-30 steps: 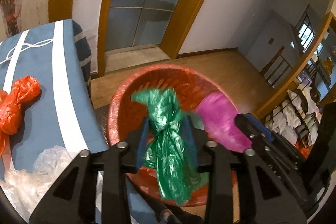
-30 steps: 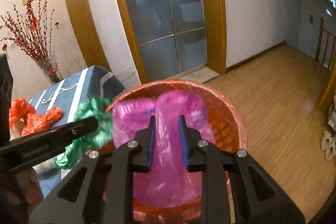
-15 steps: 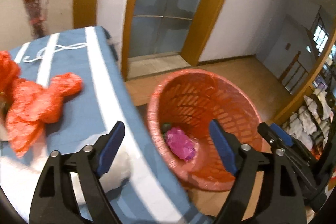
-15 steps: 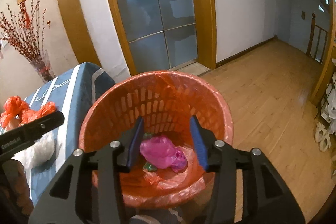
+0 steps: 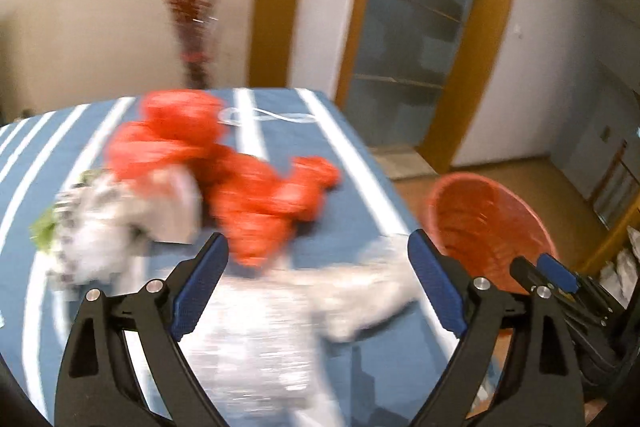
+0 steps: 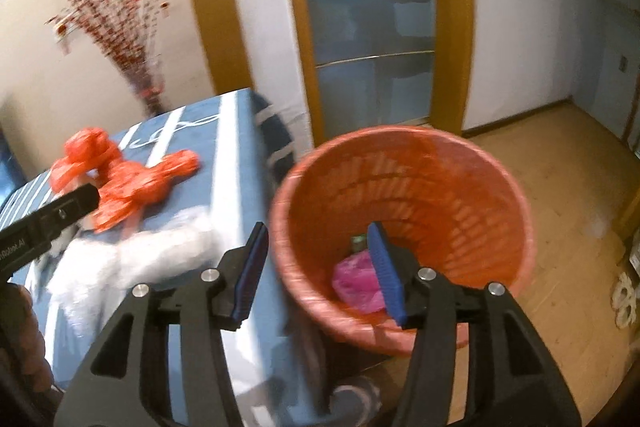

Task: Collect trash
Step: 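Open both tools to drop the bags into the basket, then grasp the clear plastic bag with the right tool while the left grasps bubble wrap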

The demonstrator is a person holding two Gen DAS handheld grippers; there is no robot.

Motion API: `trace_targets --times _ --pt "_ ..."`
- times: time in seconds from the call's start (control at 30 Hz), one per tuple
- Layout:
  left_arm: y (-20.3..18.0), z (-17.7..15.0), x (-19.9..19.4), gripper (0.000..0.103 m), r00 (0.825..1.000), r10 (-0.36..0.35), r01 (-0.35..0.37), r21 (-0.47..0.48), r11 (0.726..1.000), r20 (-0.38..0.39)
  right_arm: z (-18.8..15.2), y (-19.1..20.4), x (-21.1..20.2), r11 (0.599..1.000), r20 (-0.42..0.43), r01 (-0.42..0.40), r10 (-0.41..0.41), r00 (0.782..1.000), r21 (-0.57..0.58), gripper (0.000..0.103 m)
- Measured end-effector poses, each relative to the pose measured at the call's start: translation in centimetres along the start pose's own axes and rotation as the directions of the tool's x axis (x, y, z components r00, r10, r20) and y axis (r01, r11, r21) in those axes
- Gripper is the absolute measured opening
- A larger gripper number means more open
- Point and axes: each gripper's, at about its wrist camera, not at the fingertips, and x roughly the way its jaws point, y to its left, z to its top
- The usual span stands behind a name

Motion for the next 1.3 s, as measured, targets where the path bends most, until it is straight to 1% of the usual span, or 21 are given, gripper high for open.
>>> trace_targets --times 0.13,0.23,0.33,0.4,0.53,0.57,0.67,0.73,0.77,0.83,0.9,1.0,1.1,1.3 --pt "4.0 -0.1 -1.1 0.090 0.995 0.090 -0.089 -0.039 0.995 0.044 -0.1 3.8 0.7 0.998 -0.020 -0.050 0.049 0.999 -0.049 0.054" --pt "7.2 -0.2 -2.0 0.090 0.988 0.141 -0.135 -0.084 0.987 0.071 -0.2 6.1 1.4 0.995 -0.032 -0.072 0.069 0.997 -0.074 0.056" --pt "10.1 -0.1 -2.5 0.090 0.981 0.183 -0.173 -0.129 0.976 0.068 0.1 8.2 2.3 0.993 -0.047 -0.090 0.087 0.995 -0.082 0.060" --pt "12.0 0.0 -2.3 0.090 0.975 0.215 -0.206 -0.146 0.968 0.049 0.3 9.2 2.8 0.992 -0.052 -0.101 0.097 0.994 -0.080 0.065" --pt "14.9 -0.4 -2.2 0.090 0.976 0.216 -0.212 -0.192 0.958 -0.001 0.4 10.6 4.2 0.994 -0.073 -0.078 0.072 0.995 -0.080 0.072" --pt "15.3 -1.1 -2.5 0.090 0.976 0.217 -0.213 -0.198 0.957 -0.006 0.3 10.8 4.7 0.994 -0.086 -0.070 0.063 0.994 -0.079 0.074" --pt "16.2 -1.6 -2.3 0.090 0.975 0.221 -0.219 -0.204 0.954 -0.015 -0.1 10.9 6.0 0.996 -0.136 -0.059 0.049 0.989 -0.070 0.074" --pt "16.0 -2.0 -2.6 0.090 0.976 0.217 -0.216 -0.198 0.956 -0.015 -0.5 10.8 6.6 0.996 -0.157 -0.064 0.054 0.986 -0.057 0.074" --pt "15.9 -2.1 -2.6 0.090 0.977 0.215 -0.213 -0.195 0.957 -0.015 -0.7 10.9 6.8 0.996 -0.165 -0.067 0.057 0.985 -0.054 0.073" --pt "15.7 -2.1 -2.5 0.090 0.978 0.208 -0.207 -0.188 0.960 -0.015 -0.9 11.1 7.0 0.995 -0.173 -0.080 0.069 0.983 -0.061 0.062" --pt "15.5 -2.1 -2.5 0.090 0.980 0.201 -0.200 -0.183 0.963 -0.014 -1.1 11.6 7.1 0.990 -0.176 -0.106 0.089 0.980 -0.089 0.046" --pt "14.8 -2.2 -2.5 0.090 0.983 0.185 -0.184 -0.168 0.968 -0.012 -1.4 12.5 6.7 0.984 -0.160 -0.112 0.089 0.983 -0.136 0.035" --pt "13.7 -2.3 -2.6 0.090 0.986 0.168 -0.167 -0.141 0.976 -0.006 -1.3 12.4 6.1 0.985 -0.138 -0.103 0.083 0.987 -0.142 0.031" --pt "10.3 -2.4 -2.1 0.090 0.994 0.110 -0.111 -0.067 0.992 -0.015 -0.4 10.4 4.1 0.991 -0.060 -0.019 0.011 0.998 -0.133 0.031"
